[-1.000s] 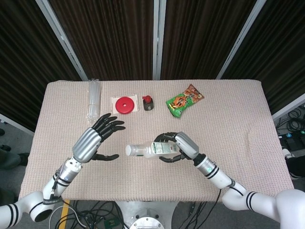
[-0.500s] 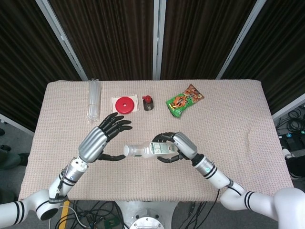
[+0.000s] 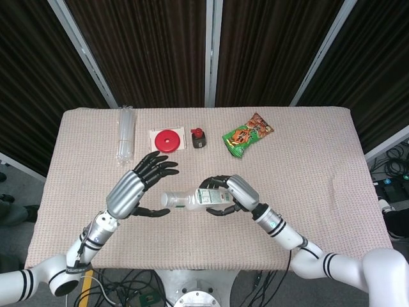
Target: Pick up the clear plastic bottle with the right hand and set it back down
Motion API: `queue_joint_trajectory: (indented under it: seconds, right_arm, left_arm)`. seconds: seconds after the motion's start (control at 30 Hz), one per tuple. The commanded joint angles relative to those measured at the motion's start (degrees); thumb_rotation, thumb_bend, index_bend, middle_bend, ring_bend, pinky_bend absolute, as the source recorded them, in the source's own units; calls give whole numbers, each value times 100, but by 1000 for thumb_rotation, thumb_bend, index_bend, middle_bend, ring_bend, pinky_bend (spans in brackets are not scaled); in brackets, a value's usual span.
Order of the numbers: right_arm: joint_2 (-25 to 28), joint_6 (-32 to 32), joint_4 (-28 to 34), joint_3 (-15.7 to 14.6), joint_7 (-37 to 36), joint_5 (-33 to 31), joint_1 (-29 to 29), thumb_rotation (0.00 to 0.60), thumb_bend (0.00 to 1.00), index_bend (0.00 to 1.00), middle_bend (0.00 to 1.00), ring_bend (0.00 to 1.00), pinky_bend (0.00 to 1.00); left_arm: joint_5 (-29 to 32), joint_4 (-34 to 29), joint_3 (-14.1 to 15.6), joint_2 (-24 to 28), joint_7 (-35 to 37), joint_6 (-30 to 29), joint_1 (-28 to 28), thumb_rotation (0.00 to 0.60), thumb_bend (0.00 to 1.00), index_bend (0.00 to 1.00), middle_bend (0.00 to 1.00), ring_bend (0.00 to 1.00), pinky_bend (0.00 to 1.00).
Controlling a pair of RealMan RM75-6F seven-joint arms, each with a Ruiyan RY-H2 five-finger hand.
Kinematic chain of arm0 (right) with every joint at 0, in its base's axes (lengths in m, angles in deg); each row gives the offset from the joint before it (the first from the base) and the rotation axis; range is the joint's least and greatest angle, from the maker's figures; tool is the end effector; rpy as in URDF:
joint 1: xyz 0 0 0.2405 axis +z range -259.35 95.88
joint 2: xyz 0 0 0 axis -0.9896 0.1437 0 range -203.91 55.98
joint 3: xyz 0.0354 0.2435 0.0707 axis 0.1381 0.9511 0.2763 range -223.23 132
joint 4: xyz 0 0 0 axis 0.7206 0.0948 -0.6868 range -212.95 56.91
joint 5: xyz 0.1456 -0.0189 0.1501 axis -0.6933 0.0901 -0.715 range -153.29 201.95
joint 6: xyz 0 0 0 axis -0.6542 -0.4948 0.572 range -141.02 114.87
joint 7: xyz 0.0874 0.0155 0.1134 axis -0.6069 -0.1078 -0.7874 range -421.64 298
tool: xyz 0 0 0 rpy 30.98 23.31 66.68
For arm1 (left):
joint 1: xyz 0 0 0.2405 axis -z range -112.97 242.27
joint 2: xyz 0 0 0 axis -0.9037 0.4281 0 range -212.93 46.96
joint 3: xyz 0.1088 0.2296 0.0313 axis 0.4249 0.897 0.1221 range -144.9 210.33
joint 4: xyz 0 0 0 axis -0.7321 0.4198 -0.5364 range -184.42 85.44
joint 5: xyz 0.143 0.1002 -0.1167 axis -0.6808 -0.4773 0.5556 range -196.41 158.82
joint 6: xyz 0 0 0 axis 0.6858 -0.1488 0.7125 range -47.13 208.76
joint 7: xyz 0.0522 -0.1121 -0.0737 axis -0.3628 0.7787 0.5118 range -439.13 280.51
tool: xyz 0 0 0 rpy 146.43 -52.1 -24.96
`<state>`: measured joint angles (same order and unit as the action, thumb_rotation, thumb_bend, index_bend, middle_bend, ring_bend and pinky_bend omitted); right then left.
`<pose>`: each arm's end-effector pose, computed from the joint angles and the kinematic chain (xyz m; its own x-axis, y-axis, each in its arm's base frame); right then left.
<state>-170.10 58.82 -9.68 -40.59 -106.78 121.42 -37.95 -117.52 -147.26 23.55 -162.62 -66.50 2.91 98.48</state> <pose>-0.1138 -0.3261 -0.0240 -0.1831 -0.4910 0.8517 -0.7046 -0.5386 -0.4620 -0.0995 0.2770 0.0704 -0.0684 0.1497 0.9864 0.7239 -0.6729 0.1523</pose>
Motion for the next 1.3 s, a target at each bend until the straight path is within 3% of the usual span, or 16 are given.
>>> queue_joint_trajectory:
  seconds: [0.03,0.43,1.17,1.3]
  right_arm:
    - [-8,-25,-4,11,16,-30,23,600,416,620,545,427,511]
    - [94,243,120,-169,60,58,-120,600,416,620,545,427,513]
    - [33,69,59,-35,84,-112,49,600,416,620,545,427,517]
    - [89,240,116,-150,85,-27,-67,600,416,620,545,427,518]
  left_arm:
    - [-26,-24,24,22,-6,-46,-9,600,0,209,151,70,37]
    - [79,68,73,24,-42,-86,-18,600,0,210,151,70,37]
    - [-7,-8,123,56,-99,-248,-10,600,0,210,151,70,37]
    - [35,61,148,33,-69,-234,-19,600,0,210,151,70,37]
